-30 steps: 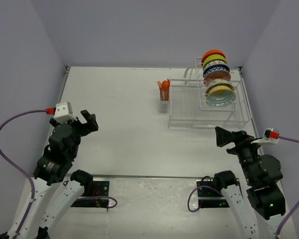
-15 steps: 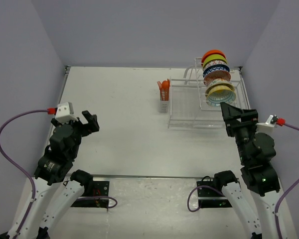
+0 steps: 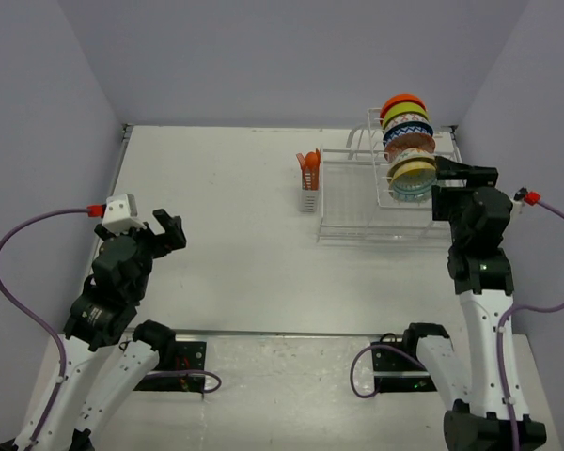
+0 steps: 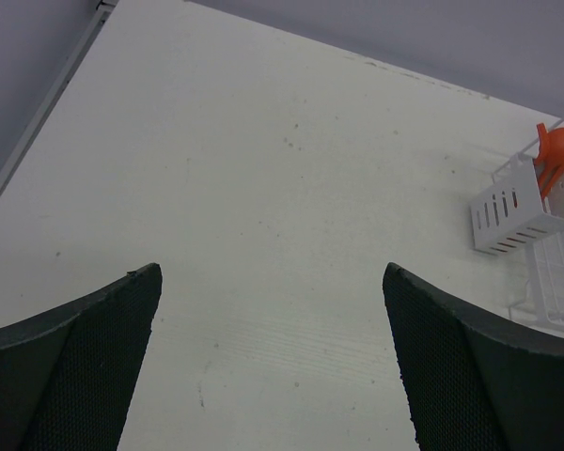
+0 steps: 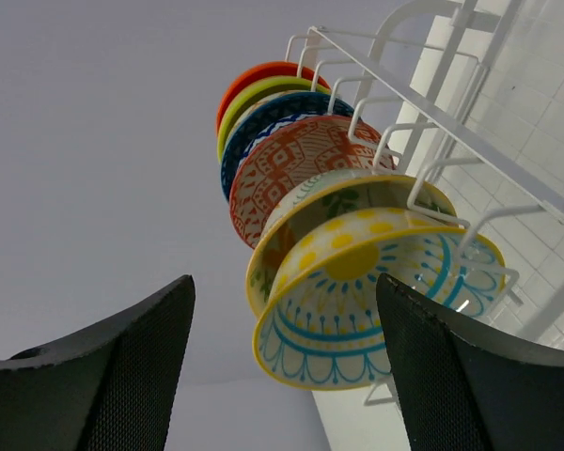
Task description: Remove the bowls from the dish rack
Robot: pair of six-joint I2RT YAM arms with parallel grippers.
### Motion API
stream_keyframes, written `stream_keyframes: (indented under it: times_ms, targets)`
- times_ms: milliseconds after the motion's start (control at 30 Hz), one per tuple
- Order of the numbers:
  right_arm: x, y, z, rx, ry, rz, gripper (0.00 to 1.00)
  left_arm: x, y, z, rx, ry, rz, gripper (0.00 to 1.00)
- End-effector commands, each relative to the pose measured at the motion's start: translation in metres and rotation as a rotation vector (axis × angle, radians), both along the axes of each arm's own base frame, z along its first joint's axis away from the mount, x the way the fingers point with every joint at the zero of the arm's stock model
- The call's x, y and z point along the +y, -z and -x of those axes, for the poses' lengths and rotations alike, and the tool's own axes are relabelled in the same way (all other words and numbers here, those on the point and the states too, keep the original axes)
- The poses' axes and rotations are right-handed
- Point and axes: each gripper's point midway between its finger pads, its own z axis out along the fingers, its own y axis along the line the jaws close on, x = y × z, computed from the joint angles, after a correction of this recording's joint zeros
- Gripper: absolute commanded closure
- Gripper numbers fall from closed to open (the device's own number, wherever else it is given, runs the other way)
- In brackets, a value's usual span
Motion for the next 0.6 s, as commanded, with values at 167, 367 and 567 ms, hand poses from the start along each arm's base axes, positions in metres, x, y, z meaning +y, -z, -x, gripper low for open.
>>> stream_keyframes:
  times_ms: [167,367,567]
  targets:
    - [0.013,-0.033,-0.030,-0.126,-0.134,-0.059,0.38,0.003,-0.005,-0.003,-0.023,-0.022,0.009,0.00]
    - [0.019,-0.023,-0.030,-0.135,-0.166,-0.086,0.46,0.003,-0.005,-0.003,-0.025,-0.019,0.011,0.00]
    - [0.016,-0.021,-0.022,-0.140,-0.144,-0.089,0.51,0.002,-0.004,-0.003,-0.023,-0.015,0.012,0.00]
